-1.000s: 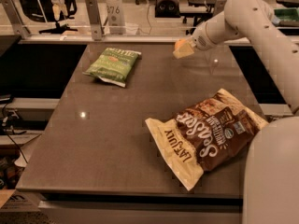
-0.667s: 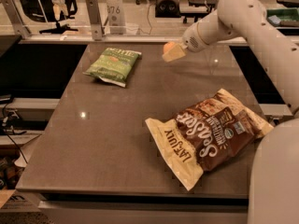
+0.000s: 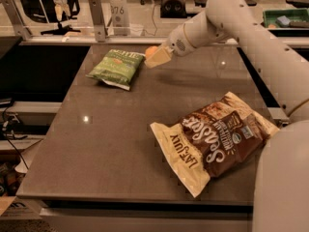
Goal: Move orange near green jalapeno chip bag
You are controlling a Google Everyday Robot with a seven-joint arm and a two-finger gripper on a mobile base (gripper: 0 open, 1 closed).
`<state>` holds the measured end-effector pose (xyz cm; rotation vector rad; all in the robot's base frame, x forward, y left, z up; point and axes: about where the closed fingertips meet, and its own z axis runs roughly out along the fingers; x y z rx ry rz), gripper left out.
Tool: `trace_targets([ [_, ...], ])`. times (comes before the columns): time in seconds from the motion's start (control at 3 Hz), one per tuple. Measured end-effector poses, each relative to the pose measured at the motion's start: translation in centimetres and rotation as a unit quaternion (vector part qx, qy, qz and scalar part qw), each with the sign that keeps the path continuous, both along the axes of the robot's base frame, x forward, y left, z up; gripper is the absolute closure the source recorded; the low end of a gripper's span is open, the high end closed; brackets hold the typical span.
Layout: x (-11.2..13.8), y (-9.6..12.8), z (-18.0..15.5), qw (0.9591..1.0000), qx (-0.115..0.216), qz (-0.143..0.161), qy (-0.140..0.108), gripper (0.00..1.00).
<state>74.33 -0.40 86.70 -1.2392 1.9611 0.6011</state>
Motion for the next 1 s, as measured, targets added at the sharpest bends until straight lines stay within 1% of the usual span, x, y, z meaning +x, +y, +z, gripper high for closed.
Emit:
trace_targets([
  [0.33,-1.2,2.2,0.1,0.9997,0.01,0.022,0.005,1.0],
  [0.67,-3.0,3.1,-1.9,0.9993,0.007,0.032,0.015,1.0],
  [1.0,-3.4,2.8,-2.9,0.9993,0.013,0.028,0.02,1.0],
])
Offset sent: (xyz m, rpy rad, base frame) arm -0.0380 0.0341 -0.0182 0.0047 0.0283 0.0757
